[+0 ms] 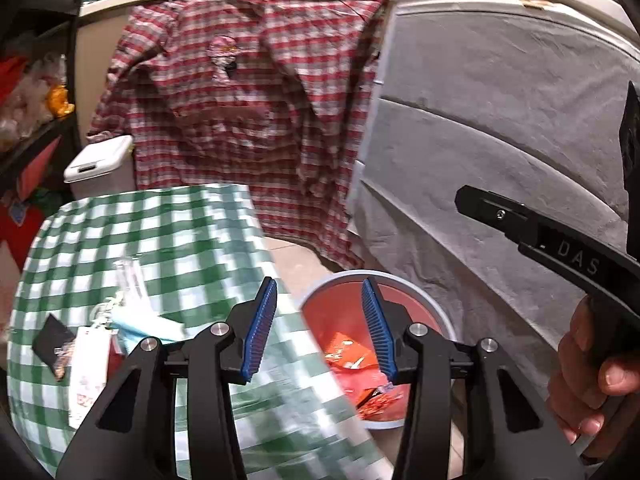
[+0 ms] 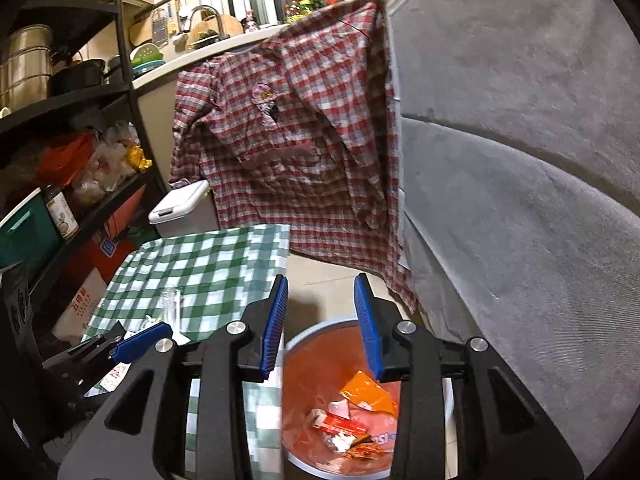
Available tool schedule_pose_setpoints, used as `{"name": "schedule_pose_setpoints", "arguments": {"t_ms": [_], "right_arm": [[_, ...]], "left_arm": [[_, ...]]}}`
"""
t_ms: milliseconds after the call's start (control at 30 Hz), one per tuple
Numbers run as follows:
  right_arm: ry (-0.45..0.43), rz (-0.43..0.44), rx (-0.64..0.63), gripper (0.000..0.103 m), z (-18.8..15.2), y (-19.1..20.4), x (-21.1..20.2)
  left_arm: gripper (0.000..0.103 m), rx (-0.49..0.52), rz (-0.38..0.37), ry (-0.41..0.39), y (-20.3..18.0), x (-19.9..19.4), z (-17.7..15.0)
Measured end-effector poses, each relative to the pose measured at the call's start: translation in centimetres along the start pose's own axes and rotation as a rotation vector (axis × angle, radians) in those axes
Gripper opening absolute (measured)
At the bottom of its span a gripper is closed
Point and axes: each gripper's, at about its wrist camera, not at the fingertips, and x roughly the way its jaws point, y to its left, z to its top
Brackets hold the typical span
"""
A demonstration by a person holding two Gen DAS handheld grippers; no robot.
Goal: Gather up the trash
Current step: 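Move both open tools back over the table, then grasp the white milk carton with the left tool while the right tool grasps the blue face mask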
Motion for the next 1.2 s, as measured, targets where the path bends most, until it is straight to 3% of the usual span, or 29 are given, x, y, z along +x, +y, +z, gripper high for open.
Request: {"name": "schedule_pose_setpoints", "arguments": {"t_ms": [167,400,733,1067,1200], "right_arm": [[-0.004,0.037,-0.025,0.034,-0.1,2.7,0.6],[0.009,0.112,-0.077,0.022,-0.8,7.4,1.9],[0.036,0.187,-0.129,0.021,-1.7,11.8,3.9],[0.113,0.243,-0.18,0.021,-3.7,14.9,7.9],[0.161,0.255,-0.2,0.022,-4.8,15.7,9.9]], "left_arm": [[0.042,-0.03,0.042,-0.018,3.2,-1.7,-0.2],[0.041,-0.092,0.109,-0.038,8.2,-3.9,-0.7],[0.041,-0.186,0.218,-0.07,14.4,-6.0,-1.1],[0.042,-0.262,0.319,-0.003,18.0,-4.2,-4.2],[0.051,-0.275,0.339,0.038,18.8,-3.1,-5.8]]}}
